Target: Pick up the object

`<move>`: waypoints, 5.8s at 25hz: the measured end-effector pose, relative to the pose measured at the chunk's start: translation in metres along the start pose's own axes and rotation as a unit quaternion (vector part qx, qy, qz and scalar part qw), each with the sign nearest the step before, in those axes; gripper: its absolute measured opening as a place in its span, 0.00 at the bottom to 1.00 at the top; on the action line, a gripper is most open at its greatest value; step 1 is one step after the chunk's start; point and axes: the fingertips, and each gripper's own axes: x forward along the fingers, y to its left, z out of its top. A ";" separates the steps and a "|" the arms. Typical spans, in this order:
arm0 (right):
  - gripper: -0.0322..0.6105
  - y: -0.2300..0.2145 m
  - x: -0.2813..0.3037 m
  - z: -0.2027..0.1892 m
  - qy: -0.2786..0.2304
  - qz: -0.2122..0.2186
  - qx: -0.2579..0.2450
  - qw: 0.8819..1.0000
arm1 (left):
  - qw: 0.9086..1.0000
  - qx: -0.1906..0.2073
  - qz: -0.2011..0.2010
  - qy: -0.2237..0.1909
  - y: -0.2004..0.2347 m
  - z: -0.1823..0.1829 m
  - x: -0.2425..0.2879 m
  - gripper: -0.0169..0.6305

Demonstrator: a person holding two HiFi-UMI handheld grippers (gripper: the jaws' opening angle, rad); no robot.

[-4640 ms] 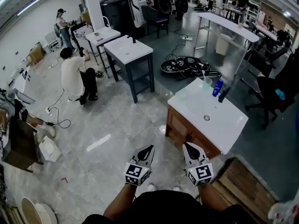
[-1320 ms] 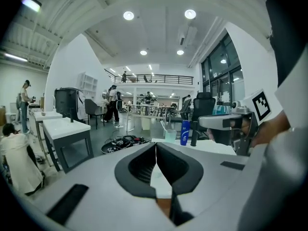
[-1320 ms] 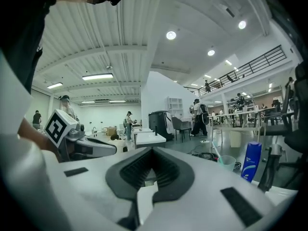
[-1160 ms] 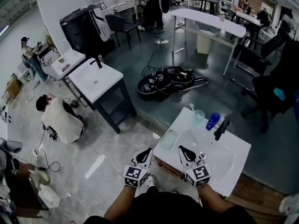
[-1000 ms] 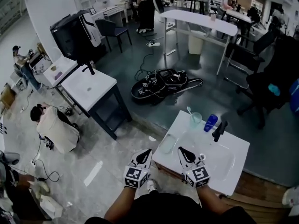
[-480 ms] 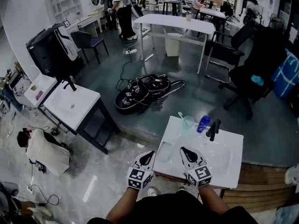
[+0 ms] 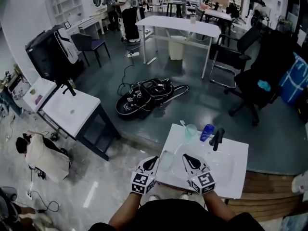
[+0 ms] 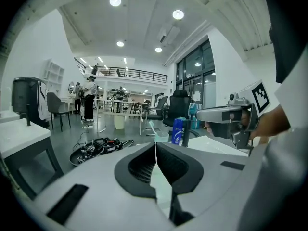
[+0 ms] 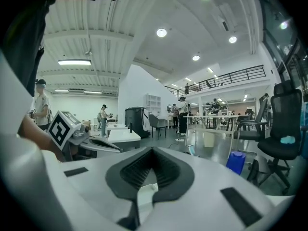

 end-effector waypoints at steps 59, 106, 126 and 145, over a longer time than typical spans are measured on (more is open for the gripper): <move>0.08 -0.031 -0.019 -0.084 0.086 0.031 0.061 0.994 | 0.971 -0.060 0.026 0.231 -0.012 -0.180 0.079 0.68; 0.08 -0.081 -0.038 -0.015 -0.001 -0.038 0.028 0.999 | 0.997 -0.018 0.080 -0.013 -0.011 0.068 0.033 0.67; 0.08 -0.076 -0.056 0.014 -0.047 -0.048 0.001 0.998 | 0.997 -0.031 0.072 -0.015 -0.018 0.066 0.027 0.67; 0.08 -0.083 -0.053 0.013 -0.047 -0.072 0.005 0.996 | 0.997 -0.041 0.073 -0.007 -0.017 0.054 0.032 0.67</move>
